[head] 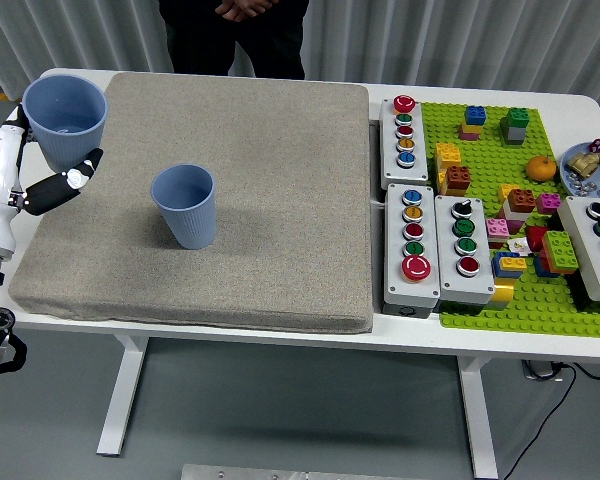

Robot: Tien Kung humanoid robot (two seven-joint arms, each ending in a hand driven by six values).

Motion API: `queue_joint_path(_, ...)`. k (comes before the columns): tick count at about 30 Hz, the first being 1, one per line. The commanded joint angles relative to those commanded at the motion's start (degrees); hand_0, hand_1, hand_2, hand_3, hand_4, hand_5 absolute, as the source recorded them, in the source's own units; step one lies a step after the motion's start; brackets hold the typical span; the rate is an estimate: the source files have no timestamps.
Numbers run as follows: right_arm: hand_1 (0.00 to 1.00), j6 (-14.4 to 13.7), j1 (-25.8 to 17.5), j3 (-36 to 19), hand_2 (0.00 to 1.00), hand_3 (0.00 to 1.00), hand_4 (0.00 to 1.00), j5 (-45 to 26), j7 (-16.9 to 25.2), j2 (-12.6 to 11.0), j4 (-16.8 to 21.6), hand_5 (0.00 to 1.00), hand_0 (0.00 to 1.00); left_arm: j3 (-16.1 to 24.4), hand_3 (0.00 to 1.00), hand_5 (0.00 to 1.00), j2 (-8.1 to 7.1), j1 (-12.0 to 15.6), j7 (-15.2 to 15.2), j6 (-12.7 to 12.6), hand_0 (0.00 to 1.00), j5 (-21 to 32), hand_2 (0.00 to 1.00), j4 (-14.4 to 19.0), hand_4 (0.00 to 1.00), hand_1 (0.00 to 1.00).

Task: Pick cup pour cup place

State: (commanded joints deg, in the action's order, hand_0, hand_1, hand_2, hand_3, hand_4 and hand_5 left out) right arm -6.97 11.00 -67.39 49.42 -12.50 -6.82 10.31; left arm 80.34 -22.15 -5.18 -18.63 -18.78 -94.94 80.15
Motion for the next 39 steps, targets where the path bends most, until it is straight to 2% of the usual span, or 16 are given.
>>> queue_joint_path(6,0.707,0.0,0.0,0.0,0.730,0.642,0.224,-0.1,0.0,-0.1,0.0,0.406,0.740,-1.4,0.610,0.002,-1.19,-0.7,0.5,-0.5,0.409,-5.7,0.559,1.3,0.404,0.481)
queue_joint_path(13,0.707,-0.1,-0.4,0.4,0.731,0.642,0.224,-0.5,0.1,-0.2,0.0,0.406,0.741,-2.8,0.610,0.002,-2.19,-1.6,1.8,-2.1,0.408,-16.1,0.558,1.0,0.401,0.478)
queue_joint_path(16,0.708,-0.1,-0.6,0.4,0.730,0.642,0.224,-0.4,0.1,-0.2,0.0,0.404,0.740,-4.1,0.609,0.002,-3.24,-2.4,2.2,-2.9,0.409,-21.3,0.556,0.5,0.396,0.475)
queue_joint_path(20,0.708,-0.2,-0.8,0.5,0.730,0.642,0.224,-0.7,0.1,-0.2,0.0,0.404,0.740,-5.4,0.609,0.002,-4.87,-3.2,2.5,-3.8,0.409,-24.9,0.556,0.1,0.396,0.475)
queue_joint_path(32,0.708,-0.3,-0.5,1.0,0.729,0.642,0.226,-1.6,0.3,-0.4,0.0,0.405,0.741,-9.1,0.606,0.002,-9.37,-6.5,3.3,-6.1,0.411,-28.2,0.551,-1.2,0.385,0.473)
queue_joint_path(39,0.709,-0.4,-0.4,1.0,0.728,0.642,0.226,-1.8,0.3,-0.4,0.0,0.402,0.741,-11.1,0.595,0.002,-10.92,-7.6,3.0,-8.3,0.411,-29.2,0.541,-2.4,0.367,0.465)
